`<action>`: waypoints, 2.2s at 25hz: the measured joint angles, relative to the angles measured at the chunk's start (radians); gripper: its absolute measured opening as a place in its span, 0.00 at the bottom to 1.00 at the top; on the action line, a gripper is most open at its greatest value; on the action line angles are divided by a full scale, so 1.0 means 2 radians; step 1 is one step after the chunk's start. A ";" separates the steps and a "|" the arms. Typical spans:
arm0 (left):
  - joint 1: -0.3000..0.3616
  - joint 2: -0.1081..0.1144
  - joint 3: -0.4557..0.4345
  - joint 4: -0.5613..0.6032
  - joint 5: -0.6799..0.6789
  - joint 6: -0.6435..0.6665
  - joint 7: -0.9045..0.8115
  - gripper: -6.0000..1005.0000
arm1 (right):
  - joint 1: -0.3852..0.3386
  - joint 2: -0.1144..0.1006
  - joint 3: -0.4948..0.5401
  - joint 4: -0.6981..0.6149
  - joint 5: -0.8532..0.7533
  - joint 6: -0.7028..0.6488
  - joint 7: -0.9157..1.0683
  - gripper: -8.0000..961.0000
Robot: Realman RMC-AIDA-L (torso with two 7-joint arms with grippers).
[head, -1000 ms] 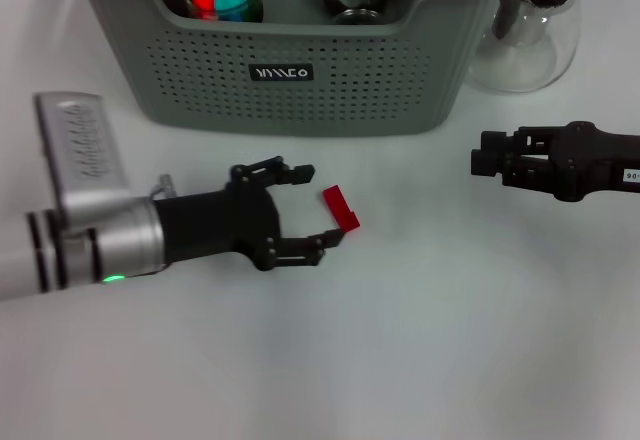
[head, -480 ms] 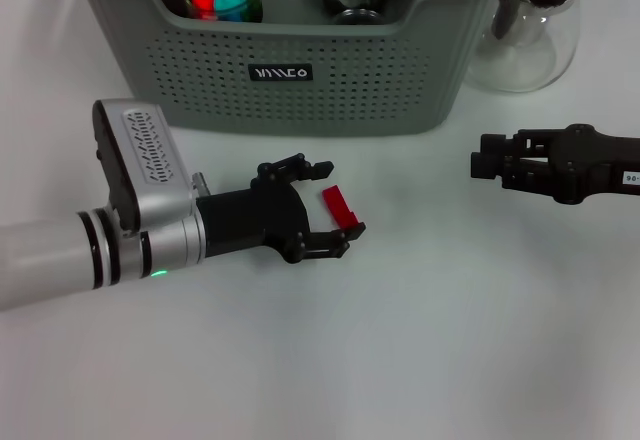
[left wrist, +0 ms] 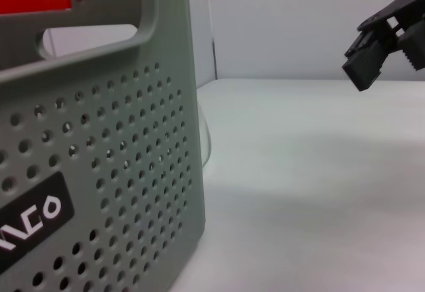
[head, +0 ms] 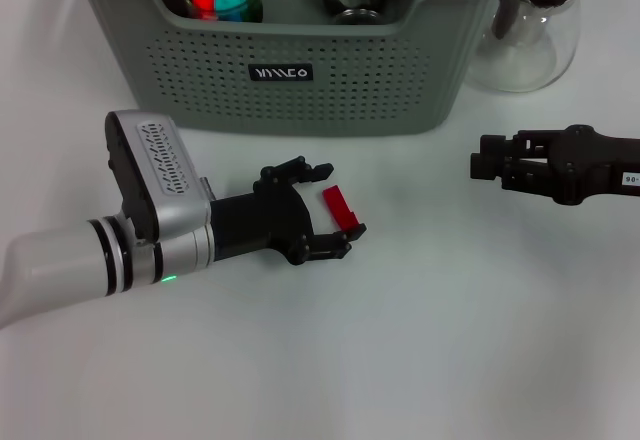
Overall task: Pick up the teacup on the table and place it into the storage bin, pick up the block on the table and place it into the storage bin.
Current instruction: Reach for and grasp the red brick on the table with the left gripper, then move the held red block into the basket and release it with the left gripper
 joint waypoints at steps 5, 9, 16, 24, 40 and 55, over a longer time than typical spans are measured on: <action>-0.005 0.000 0.000 -0.013 0.000 -0.018 0.010 0.86 | -0.001 0.001 0.001 0.000 0.000 -0.001 0.000 0.45; -0.007 0.000 0.000 -0.020 -0.004 -0.022 0.018 0.86 | -0.001 0.001 0.000 0.000 0.000 0.001 0.000 0.45; -0.011 0.000 0.000 -0.023 -0.005 -0.036 0.019 0.86 | -0.001 0.001 0.000 0.000 0.000 0.001 0.000 0.45; -0.015 0.000 -0.002 -0.028 -0.011 -0.045 0.019 0.86 | -0.002 0.001 0.000 0.000 0.000 0.001 0.000 0.46; 0.055 0.012 0.002 0.121 0.018 0.182 -0.143 0.66 | -0.003 -0.002 0.001 0.001 0.000 -0.002 0.000 0.48; -0.052 0.094 -0.050 0.481 0.019 0.226 -0.721 0.66 | 0.000 0.002 -0.002 0.000 0.000 0.002 -0.003 0.49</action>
